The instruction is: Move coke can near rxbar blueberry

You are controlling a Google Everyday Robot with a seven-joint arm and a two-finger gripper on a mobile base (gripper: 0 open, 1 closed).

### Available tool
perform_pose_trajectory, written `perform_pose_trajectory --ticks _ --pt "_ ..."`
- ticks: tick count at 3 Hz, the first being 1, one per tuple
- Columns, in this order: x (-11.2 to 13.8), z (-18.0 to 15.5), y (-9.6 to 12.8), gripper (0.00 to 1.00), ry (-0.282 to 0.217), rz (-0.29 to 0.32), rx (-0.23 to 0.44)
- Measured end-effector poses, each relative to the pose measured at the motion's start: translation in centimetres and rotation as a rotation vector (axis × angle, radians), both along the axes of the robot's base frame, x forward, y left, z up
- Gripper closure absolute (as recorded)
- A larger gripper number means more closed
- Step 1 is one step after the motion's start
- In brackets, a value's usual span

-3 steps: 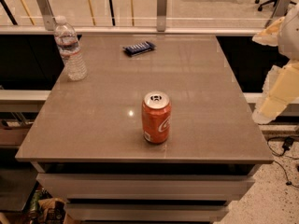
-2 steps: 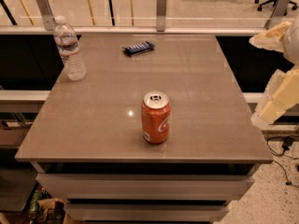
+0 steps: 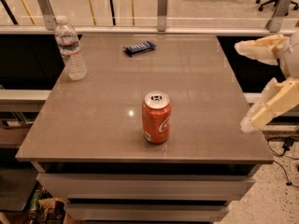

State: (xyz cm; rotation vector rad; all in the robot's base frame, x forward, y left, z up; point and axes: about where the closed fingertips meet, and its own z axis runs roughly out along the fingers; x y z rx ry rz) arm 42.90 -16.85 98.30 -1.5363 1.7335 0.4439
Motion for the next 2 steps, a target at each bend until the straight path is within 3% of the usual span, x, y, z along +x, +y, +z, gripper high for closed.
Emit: perform_pose_trajectory --ticks 2 --pt "0.2 -0.7 5.0 0.0 0.02 0.105 0.366"
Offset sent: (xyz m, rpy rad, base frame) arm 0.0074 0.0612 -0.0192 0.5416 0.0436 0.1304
